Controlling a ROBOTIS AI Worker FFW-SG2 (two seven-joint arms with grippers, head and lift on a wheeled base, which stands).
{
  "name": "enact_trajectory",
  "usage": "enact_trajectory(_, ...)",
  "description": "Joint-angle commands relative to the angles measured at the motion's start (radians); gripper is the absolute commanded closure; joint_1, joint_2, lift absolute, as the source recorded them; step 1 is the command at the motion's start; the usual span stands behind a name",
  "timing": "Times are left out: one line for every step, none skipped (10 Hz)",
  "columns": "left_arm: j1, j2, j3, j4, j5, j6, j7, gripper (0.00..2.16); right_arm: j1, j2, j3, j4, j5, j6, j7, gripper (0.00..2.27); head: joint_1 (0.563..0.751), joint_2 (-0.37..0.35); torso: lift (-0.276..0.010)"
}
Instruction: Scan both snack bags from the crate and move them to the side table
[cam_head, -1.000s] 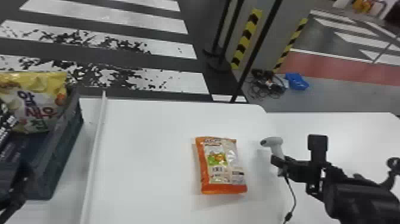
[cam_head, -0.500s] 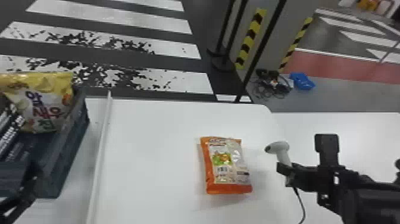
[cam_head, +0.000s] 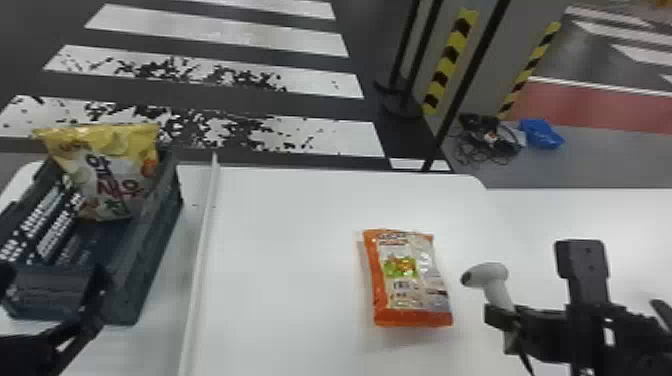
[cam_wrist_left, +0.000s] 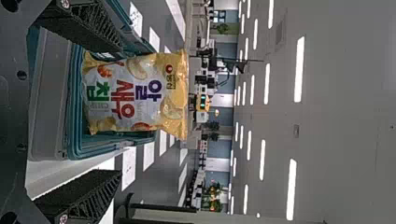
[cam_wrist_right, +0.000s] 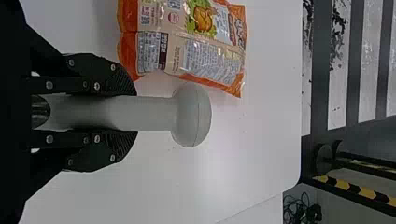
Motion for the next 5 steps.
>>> enact_trajectory(0.000, -0.001, -0.003, 0.000, 0.000, 0.000, -0.001, 0.07, 0.022, 0.015, 0.031, -0.077, 0.016, 0.050, -0.002, 2.23, 0.695, -0.207, -0.099)
enact_trajectory(0.000, 0.000, -0.004, 0.000, 0.000, 0.000, -0.001, 0.07, 0.026, 0.023, 0.059, -0.124, 0.041, 0.099, -0.009, 2.23, 0.695, -0.189, -0.099)
enact_trajectory(0.000, -0.001, -0.004, 0.000, 0.000, 0.000, -0.001, 0.07, 0.031, 0.038, 0.082, -0.175, 0.052, 0.154, -0.012, 2.23, 0.695, -0.182, -0.099)
enact_trajectory(0.000, -0.001, -0.004, 0.000, 0.000, 0.000, -0.001, 0.07, 0.033, 0.050, 0.111, -0.212, 0.067, 0.156, -0.022, 2.23, 0.695, -0.165, -0.099)
enact_trajectory(0.000, -0.001, -0.004, 0.002, 0.000, 0.000, 0.001, 0.07, 0.034, 0.061, 0.146, -0.235, 0.084, 0.156, -0.022, 2.23, 0.695, -0.143, -0.099)
